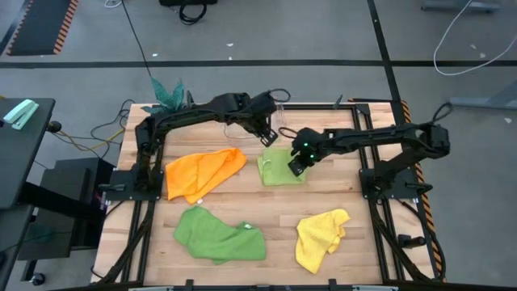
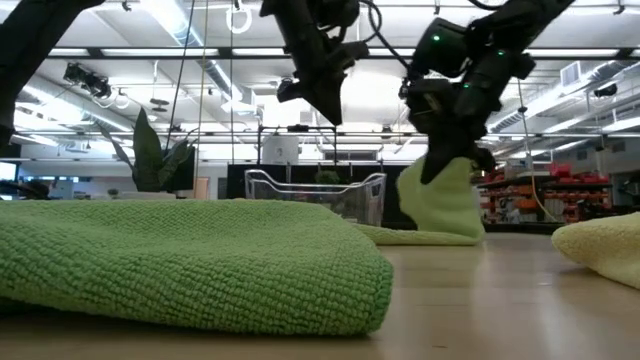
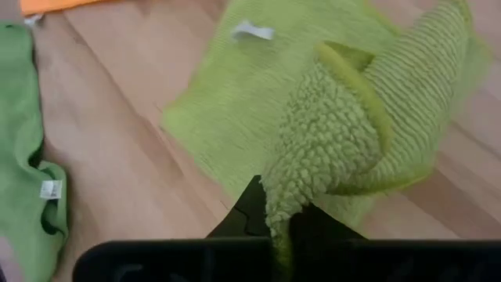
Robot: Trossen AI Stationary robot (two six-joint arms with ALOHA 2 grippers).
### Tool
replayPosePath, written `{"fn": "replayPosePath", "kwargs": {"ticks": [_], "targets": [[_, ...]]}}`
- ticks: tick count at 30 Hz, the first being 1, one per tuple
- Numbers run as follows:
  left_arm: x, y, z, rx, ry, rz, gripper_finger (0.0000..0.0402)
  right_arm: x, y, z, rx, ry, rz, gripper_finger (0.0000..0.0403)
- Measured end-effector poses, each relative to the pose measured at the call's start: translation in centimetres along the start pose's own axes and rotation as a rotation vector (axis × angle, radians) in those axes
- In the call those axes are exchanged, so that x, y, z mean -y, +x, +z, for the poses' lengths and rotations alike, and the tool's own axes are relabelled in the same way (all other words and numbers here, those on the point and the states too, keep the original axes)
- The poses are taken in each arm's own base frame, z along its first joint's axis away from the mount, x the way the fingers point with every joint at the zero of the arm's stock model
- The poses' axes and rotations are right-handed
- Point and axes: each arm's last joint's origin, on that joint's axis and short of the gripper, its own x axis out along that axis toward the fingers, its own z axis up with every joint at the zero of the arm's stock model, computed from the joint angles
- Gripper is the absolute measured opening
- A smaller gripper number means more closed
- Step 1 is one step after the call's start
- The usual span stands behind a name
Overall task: Fold microfiber towels
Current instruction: Fold the light green microfiber cloth
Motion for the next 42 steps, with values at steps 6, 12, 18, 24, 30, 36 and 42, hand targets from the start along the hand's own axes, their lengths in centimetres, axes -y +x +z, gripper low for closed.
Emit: {"fn": "replayPosePath", "kwargs": {"ticks": [6, 12, 18, 24, 30, 36, 42], "targets": [[-2.2, -1.7, 0.8, 0.031, -0.036, 0.025, 0.0018, -1.4, 1.4, 1.1, -0.007, -0.054, 0.011, 0.0000], [-4.4, -3.0, 1.2, 0.048, -0.081, 0.049, 0.0024, -2.2, 2.0, 3.0, 0.044, -0.059, 0.047, 0.0000], [-5.3, -3.6, 1.5, 0.065, -0.092, 0.057, 0.0015, -2.2, 3.7, 4.3, 0.020, -0.043, 0.038, 0.0000], [-5.2, -3.6, 1.4, 0.059, -0.084, 0.057, 0.0016, -2.7, 5.6, 5.1, -0.011, -0.036, 0.057, 0.0000], [-5.4, -3.7, 1.4, 0.061, -0.085, 0.062, 0.0027, -3.9, 6.5, 6.6, 0.014, -0.052, 0.098, 0.0000], [-5.6, -4.2, 1.5, 0.077, -0.090, 0.065, 0.0026, -4.2, 8.2, 7.3, -0.012, -0.062, 0.107, 0.0001], [-5.7, -4.7, 1.5, 0.087, -0.091, 0.064, 0.0016, -3.9, 9.9, 7.4, -0.036, -0.071, 0.118, 0.0014]]}}
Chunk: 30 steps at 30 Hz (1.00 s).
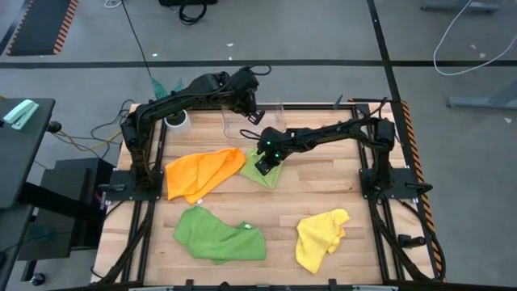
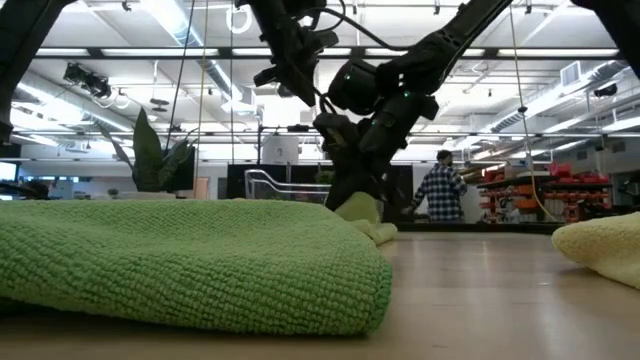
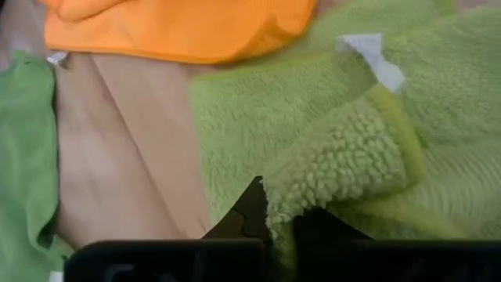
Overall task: Fold microfiber towels
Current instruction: Fold the light green microfiber cloth
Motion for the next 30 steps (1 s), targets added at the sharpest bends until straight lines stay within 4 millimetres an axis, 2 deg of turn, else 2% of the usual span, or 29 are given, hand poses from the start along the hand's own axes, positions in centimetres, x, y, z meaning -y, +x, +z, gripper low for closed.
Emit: {"fn": "replayPosePath", "kwargs": {"ticks": [9, 16, 24, 30], "targets": [[0.0, -0.1, 0.0, -0.001, 0.000, 0.000, 0.0027, -0.6, -0.2, 0.6, 0.048, -0.071, 0.066, 0.0080], [0.0, -0.1, 0.0, -0.001, 0.006, 0.000, 0.0019, -0.9, -0.1, 0.2, 0.008, -0.104, 0.108, 0.0127], [0.0, -0.1, 0.0, -0.001, 0.009, 0.000, 0.0018, -2.2, 0.0, -0.4, 0.015, -0.212, 0.136, 0.0138], [0.0, -0.1, 0.0, -0.002, 0.009, 0.000, 0.0024, -1.5, -0.3, 0.2, 0.035, -0.183, 0.122, 0.0139]]}}
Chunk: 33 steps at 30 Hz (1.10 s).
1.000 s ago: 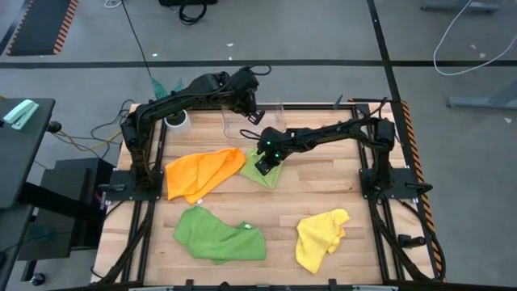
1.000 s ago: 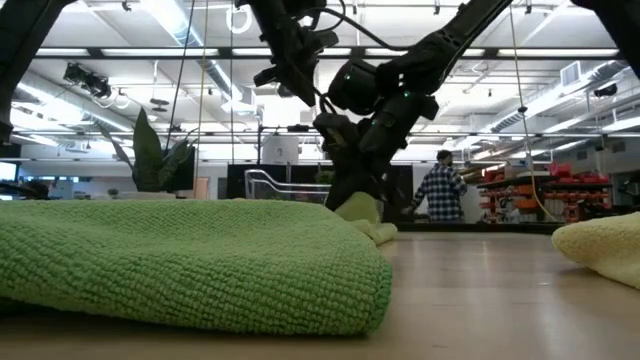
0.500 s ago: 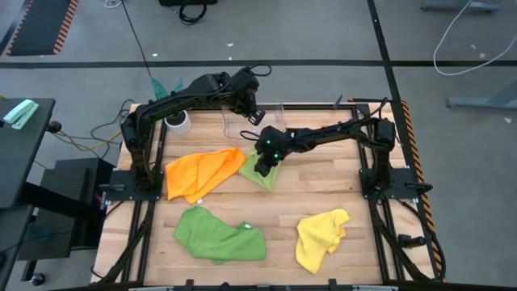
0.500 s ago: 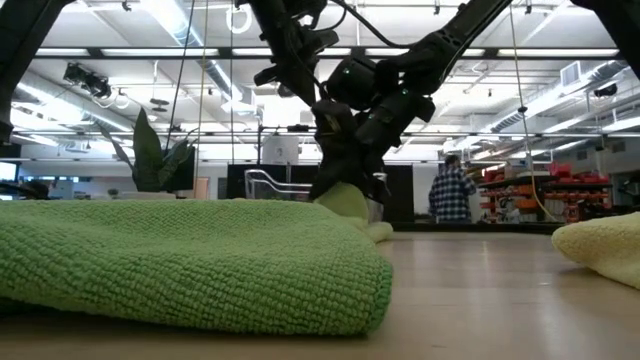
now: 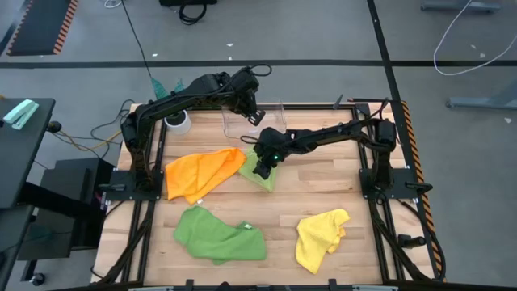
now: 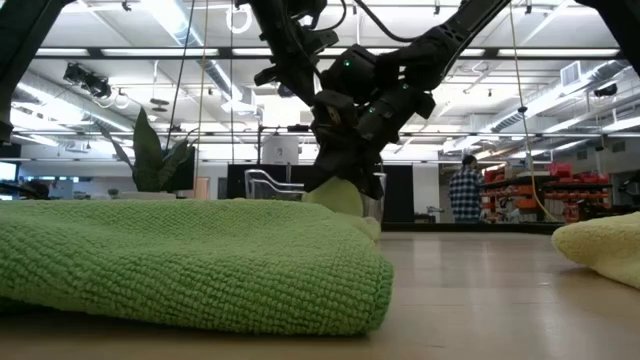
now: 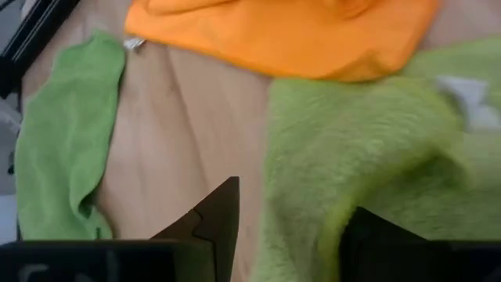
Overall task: Fold microfiber towels
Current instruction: Fold the light green microfiber cloth
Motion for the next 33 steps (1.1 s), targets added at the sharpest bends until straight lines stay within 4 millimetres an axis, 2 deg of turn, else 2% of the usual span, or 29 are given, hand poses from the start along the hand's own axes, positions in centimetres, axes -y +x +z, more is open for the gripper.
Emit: {"fn": "replayPosePath", "kwargs": {"ticks": [5, 12, 16, 20, 26, 33], "targets": [[0.0, 0.0, 0.0, -0.003, 0.000, 0.001, 0.0016, 1.0, -0.4, 0.5, 0.013, 0.035, -0.004, 0.0139], [-0.1, 0.0, -0.1, -0.014, 0.016, 0.007, 0.0016, 1.1, -0.5, 0.6, 0.008, 0.028, 0.019, 0.0139], [-0.1, 0.0, -0.1, -0.012, 0.017, 0.012, 0.0025, 0.7, -0.8, 0.6, 0.007, -0.011, 0.029, 0.0139], [-0.1, 0.0, -0.2, -0.020, 0.018, 0.015, 0.0029, -0.3, -2.2, 0.8, 0.028, -0.051, 0.025, 0.0139], [-0.2, 0.0, -0.3, -0.032, 0.019, 0.022, 0.0019, 0.0, -5.0, 1.2, 0.053, -0.062, -0.083, 0.0139], [0.0, 0.0, -0.4, -0.033, 0.014, 0.021, 0.0014, 1.4, -4.4, -0.5, -0.101, -0.053, -0.221, 0.0119]]}}
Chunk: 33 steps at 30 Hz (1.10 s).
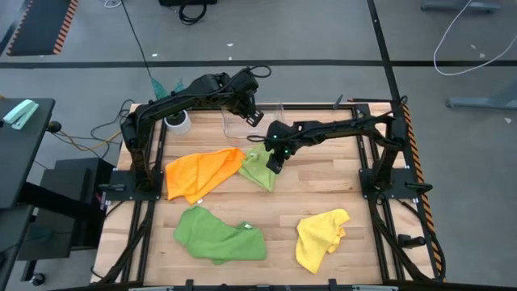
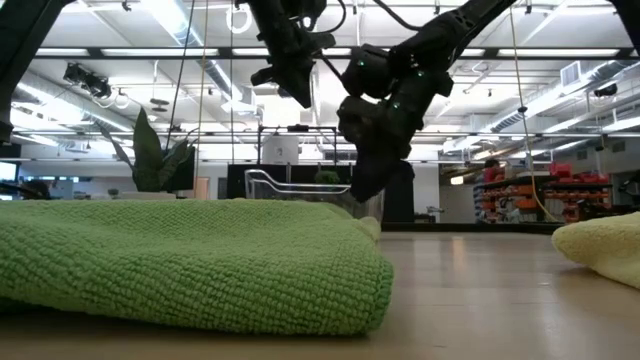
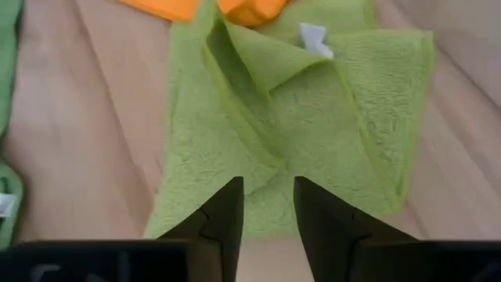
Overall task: Fold microfiber towels
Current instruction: Fold the light green microfiber cloth
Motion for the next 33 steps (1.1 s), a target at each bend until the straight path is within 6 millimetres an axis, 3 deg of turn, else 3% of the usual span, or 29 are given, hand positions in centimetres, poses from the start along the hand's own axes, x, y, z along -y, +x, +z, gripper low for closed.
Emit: {"fn": "replayPosePath", "kwargs": {"ticks": [11, 24, 33], "targets": [[1.0, -0.2, -0.7, -0.029, 0.021, -0.007, 0.0021, 0.7, -0.1, 0.3, 0.060, -0.002, -0.164, 0.0008], [1.2, -1.2, -0.8, -0.014, 0.023, -0.018, 0.0024, -0.6, 1.0, -0.5, 0.032, -0.055, -0.190, 0.0005], [1.2, -1.3, -0.9, -0.018, 0.023, -0.014, 0.0021, 0.6, 2.2, -0.9, -0.033, -0.023, -0.213, 0.0002]]}}
